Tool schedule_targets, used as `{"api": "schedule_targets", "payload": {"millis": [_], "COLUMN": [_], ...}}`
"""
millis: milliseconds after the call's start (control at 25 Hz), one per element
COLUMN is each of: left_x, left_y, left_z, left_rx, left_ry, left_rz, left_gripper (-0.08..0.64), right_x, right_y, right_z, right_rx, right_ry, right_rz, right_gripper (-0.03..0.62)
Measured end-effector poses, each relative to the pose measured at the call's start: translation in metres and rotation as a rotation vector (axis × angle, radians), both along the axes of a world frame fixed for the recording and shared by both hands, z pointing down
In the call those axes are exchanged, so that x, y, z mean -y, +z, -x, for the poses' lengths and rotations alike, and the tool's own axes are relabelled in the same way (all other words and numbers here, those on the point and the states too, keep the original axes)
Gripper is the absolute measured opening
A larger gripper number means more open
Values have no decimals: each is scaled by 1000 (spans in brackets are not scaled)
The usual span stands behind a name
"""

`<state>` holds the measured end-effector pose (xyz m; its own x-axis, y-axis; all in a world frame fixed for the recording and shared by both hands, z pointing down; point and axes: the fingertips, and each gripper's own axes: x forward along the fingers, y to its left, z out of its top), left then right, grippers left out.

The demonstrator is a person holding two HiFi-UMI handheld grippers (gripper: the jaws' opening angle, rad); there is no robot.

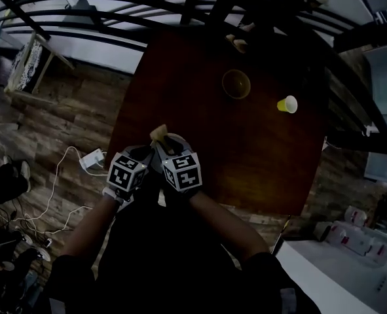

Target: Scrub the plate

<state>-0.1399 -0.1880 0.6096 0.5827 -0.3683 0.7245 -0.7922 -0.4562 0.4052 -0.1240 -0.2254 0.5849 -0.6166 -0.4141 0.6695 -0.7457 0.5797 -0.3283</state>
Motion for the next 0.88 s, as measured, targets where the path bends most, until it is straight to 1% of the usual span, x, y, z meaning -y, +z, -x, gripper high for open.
{"api": "schedule_targets", "payload": {"millis": [200, 400, 520, 640, 880], "left_x": [-6, -9, -7, -8, -17], "left_y": [15, 25, 26, 26, 27], "left_z": [-3, 0, -1, 1, 0], "left_rx": [24, 32, 22, 37, 39], "left_ry": [22, 21, 14, 25, 26], "left_rz": [40, 54, 50, 53, 51], "left_gripper": [34, 34, 34, 34, 34], "right_x": [-4, -8, -8, -9, -19], "right_y": [20, 29, 28, 27, 21], "right_z": [2, -11, -22, -35, -73], "right_rx": [-39, -62, -68, -77, -106], "right_ry": [-33, -29, 0, 43, 126], "right_rz": [23, 18, 15, 15, -3], "right_gripper": [120, 120, 120, 120, 120]}}
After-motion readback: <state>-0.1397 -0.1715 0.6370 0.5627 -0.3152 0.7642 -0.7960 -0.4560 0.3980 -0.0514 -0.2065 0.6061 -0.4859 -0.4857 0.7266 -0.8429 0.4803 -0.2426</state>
